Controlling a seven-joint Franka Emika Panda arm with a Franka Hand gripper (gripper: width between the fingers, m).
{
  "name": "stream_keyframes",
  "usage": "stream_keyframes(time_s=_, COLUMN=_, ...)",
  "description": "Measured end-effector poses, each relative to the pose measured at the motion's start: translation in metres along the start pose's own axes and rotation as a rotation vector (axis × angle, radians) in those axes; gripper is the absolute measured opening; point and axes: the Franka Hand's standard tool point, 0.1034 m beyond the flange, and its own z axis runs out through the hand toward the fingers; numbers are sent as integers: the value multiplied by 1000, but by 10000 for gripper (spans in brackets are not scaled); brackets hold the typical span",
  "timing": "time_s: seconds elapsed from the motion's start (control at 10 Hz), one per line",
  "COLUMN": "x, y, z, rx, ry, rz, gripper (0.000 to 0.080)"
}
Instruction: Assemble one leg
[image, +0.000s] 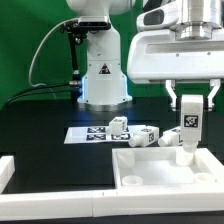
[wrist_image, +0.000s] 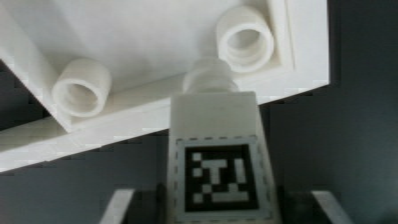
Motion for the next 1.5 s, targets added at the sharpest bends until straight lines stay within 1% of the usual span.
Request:
stream_keyframes(time_s=0.1, x=1, y=-4, z=0, rx=11, ry=27, rz=-14, gripper=288)
stream_keyframes(time_s=0.2, x=-3, y=-12, z=5, rx=30, ry=81, rz=-51, gripper=288)
stream_keyframes(time_s=0.3, x=-7, y=-16, z=11, rx=23, ry=92, rz=-92, gripper=288)
stream_keyframes(time_s=0.5, x=5, y=-14, z=16, rx=36, ry=177, rz=-168, gripper=288)
stream_keyframes(time_s=0.6, x=2, y=-13, z=18, rx=31, ry=163, rz=-154, gripper=288)
stream_keyframes(time_s=0.9, x=1, y=-13, z=18, rx=31, ry=163, rz=-151, gripper=288)
stream_keyframes(time_s=1.1, x=-8, y=-21, z=21, rx=41, ry=157, rz=-146, gripper=288)
stream_keyframes(time_s=1.5, x=-18, y=-23, z=31, rx=33, ry=143, rz=-148, gripper=288)
